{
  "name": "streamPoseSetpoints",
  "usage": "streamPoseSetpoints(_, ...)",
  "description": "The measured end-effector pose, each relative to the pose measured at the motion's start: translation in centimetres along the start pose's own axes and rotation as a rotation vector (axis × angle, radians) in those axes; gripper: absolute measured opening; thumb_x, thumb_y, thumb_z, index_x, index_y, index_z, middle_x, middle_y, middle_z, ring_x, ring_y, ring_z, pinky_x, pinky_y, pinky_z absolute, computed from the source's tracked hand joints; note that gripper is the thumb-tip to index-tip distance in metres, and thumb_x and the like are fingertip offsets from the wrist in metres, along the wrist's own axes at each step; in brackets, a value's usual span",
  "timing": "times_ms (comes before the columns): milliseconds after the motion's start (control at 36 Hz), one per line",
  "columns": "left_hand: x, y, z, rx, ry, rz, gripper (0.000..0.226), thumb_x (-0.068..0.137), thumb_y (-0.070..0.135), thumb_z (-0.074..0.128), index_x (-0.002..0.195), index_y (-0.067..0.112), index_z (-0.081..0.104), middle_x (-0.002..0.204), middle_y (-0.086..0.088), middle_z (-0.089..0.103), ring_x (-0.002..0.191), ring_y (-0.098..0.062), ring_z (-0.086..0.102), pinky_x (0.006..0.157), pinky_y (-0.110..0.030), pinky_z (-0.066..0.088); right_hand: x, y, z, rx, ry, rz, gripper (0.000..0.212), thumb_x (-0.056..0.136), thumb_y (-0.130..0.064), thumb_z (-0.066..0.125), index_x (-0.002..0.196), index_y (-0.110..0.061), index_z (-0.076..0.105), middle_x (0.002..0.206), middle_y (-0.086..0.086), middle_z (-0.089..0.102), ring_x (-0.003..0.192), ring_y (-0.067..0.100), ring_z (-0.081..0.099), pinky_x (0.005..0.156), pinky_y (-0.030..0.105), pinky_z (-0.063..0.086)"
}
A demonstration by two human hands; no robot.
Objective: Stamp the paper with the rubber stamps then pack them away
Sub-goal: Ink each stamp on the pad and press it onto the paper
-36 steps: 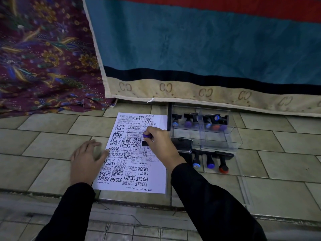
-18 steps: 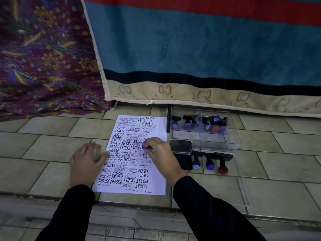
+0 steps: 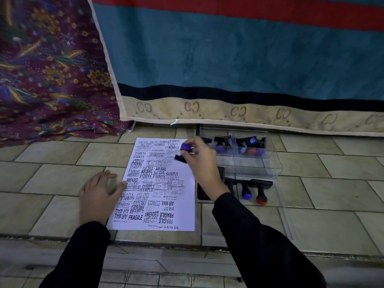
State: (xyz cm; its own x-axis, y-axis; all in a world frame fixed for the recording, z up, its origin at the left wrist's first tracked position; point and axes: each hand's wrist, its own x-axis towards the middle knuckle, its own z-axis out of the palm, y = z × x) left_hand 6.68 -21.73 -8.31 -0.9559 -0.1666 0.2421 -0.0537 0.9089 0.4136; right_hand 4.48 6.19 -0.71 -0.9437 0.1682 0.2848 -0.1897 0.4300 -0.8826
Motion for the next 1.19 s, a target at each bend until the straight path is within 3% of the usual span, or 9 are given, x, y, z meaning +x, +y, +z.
streamPoseSetpoints(83,0.1,-0.1,0.1,0.000,0.003,-0.001,0.039,0.085,0.043,0.071,0.114,0.017,0.065,0.133,-0.006,0.058,0.124,-0.030,0.049,0.107,-0.047,0.031,-1.1,-0.4,-3.0,0.027,0.116,-0.021,0.034,0.081,-0.014,0.071,0.110,-0.024,0.059,0.093,-0.021,0.061,0.086,-0.007,0.061,0.070,0.005,0.048)
streamPoseSetpoints(167,0.2,-0.3,0.2,0.012,0.004,0.004,0.038,0.084,0.041,0.073,0.112,0.017,0.066,0.132,-0.007,0.059,0.122,-0.033,0.051,0.105,-0.049,0.034,-3.3,-0.2,-6.4,-0.028,0.182,-0.043,0.044,0.083,-0.023,0.069,0.124,-0.033,0.054,0.110,-0.014,0.061,0.087,-0.003,0.062,0.073,0.009,0.049)
streamPoseSetpoints(222,0.3,-0.4,0.4,0.010,0.004,0.001,0.037,0.083,0.041,0.073,0.112,0.017,0.066,0.131,-0.008,0.059,0.120,-0.034,0.052,0.104,-0.050,0.035,-5.1,0.2,-8.6,-0.070,0.227,-0.081,0.042,0.084,-0.020,0.069,0.121,-0.033,0.057,0.108,-0.012,0.060,0.078,-0.001,0.062,0.070,0.005,0.047)
streamPoseSetpoints(361,0.4,-0.8,0.6,0.012,0.020,0.036,0.042,0.084,0.051,0.065,0.110,0.018,0.066,0.128,-0.007,0.061,0.118,-0.033,0.054,0.103,-0.051,0.038,-9.8,2.3,-12.1,-0.095,0.253,-0.078,0.038,0.079,-0.004,0.071,0.103,-0.031,0.058,0.098,-0.009,0.061,0.090,0.003,0.062,0.077,0.010,0.051)
streamPoseSetpoints(500,0.3,-0.9,0.8,0.019,0.015,0.032,0.038,0.084,0.042,0.073,0.112,0.017,0.066,0.129,-0.008,0.060,0.119,-0.033,0.053,0.104,-0.052,0.037,-13.9,4.6,-13.1,-0.176,0.258,-0.100,0.037,0.079,-0.001,0.069,0.107,-0.024,0.059,0.101,-0.006,0.060,0.093,0.008,0.062,0.080,0.014,0.052)
streamPoseSetpoints(667,0.4,-1.1,1.0,0.020,0.031,0.036,0.038,0.084,0.042,0.073,0.111,0.017,0.066,0.128,-0.008,0.060,0.117,-0.034,0.054,0.103,-0.052,0.038,-17.0,5.6,-12.9,-0.353,0.184,-0.151,0.034,0.077,-0.005,0.072,0.104,-0.024,0.062,0.103,-0.012,0.056,0.098,0.006,0.058,0.080,0.026,0.051)
streamPoseSetpoints(778,0.3,-1.0,0.9,0.019,0.026,0.030,0.038,0.084,0.042,0.073,0.112,0.018,0.066,0.129,-0.007,0.060,0.119,-0.033,0.053,0.103,-0.051,0.036,-17.8,5.1,-12.0,-0.416,0.103,-0.157,0.030,0.075,-0.006,0.074,0.097,-0.024,0.061,0.101,-0.010,0.053,0.094,-0.002,0.055,0.082,0.005,0.039)
streamPoseSetpoints(944,0.1,-0.7,0.6,-0.010,0.034,0.031,0.047,0.082,0.053,0.063,0.112,0.016,0.067,0.129,-0.008,0.060,0.119,-0.034,0.053,0.103,-0.051,0.035,-18.2,5.0,-10.9,-0.469,-0.043,-0.115,0.033,0.068,-0.002,0.080,0.090,-0.021,0.063,0.100,-0.007,0.050,0.090,-0.002,0.050,0.083,-0.001,0.033)
streamPoseSetpoints(1194,0.2,-0.9,0.6,-0.018,0.011,0.019,0.042,0.084,0.051,0.063,0.112,0.019,0.064,0.131,-0.006,0.058,0.121,-0.032,0.051,0.102,-0.051,0.034,-17.7,4.3,-11.3,-0.499,-0.112,-0.083,0.028,0.071,-0.016,0.079,0.091,-0.027,0.061,0.104,-0.011,0.050,0.095,0.005,0.056,0.083,0.014,0.042)
